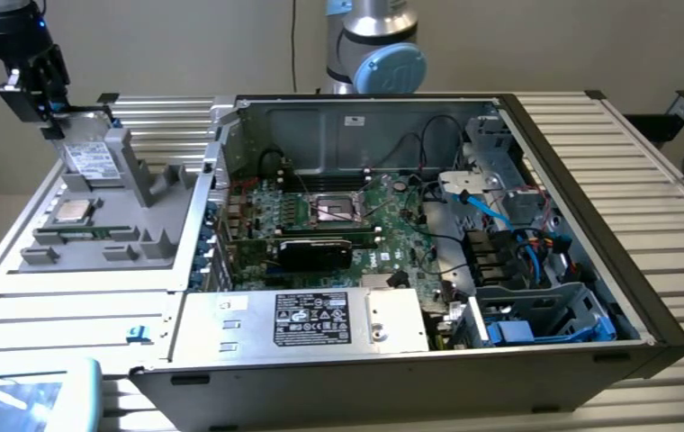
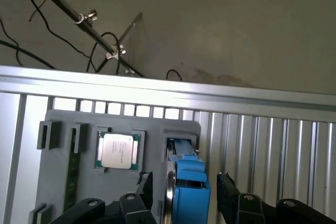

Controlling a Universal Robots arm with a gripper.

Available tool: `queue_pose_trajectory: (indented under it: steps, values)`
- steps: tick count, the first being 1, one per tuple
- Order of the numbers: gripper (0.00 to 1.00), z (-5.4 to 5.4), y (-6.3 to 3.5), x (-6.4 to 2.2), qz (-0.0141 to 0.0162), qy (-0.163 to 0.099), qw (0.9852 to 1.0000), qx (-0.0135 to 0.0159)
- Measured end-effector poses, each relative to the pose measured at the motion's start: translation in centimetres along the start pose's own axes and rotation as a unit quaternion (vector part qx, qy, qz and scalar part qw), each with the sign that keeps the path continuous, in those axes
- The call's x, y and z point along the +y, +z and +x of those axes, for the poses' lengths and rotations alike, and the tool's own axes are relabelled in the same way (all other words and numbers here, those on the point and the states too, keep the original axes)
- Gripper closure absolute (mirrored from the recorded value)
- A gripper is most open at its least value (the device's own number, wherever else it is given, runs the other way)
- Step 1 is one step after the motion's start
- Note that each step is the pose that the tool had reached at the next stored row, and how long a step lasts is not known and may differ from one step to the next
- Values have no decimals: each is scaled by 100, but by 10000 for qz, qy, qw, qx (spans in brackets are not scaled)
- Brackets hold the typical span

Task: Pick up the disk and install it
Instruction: 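Pick up the disk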

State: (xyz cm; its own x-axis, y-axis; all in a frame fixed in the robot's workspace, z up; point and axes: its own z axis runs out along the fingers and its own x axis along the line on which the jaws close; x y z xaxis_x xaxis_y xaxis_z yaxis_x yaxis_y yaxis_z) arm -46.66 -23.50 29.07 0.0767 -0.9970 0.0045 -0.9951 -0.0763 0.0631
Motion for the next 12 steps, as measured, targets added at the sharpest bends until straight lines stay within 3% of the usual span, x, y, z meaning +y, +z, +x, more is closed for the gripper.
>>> queue_pose_trajectory:
  steps: [7,12]
  values:
    - [40,2,0,0,4,1,10000,-1]
    - [40,1,5,0,45,56,10000,-15]
